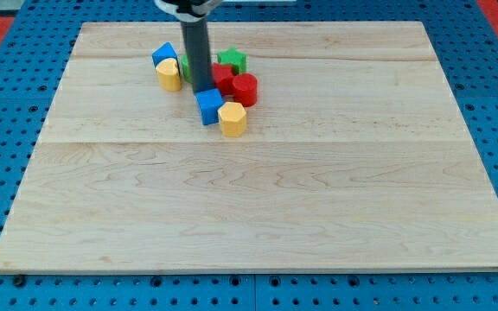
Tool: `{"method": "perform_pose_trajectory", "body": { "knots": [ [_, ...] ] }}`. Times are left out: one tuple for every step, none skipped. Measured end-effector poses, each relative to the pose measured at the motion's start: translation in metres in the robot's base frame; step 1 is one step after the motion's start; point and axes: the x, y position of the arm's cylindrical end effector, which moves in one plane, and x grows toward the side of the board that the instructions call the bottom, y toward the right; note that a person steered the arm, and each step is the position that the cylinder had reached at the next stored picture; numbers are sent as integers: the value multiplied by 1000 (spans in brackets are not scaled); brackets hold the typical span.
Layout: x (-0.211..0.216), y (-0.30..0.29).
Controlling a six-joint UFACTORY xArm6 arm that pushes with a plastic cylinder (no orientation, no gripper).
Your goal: Slide the red star and red circle a bit right
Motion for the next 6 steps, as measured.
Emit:
{"method": "perform_pose_trajectory", "body": {
  "knots": [
    [0, -31],
    [0, -109],
    [-18, -149],
    [-39, -145],
    [-48, -118],
    [-44, -56]
  ]
}}
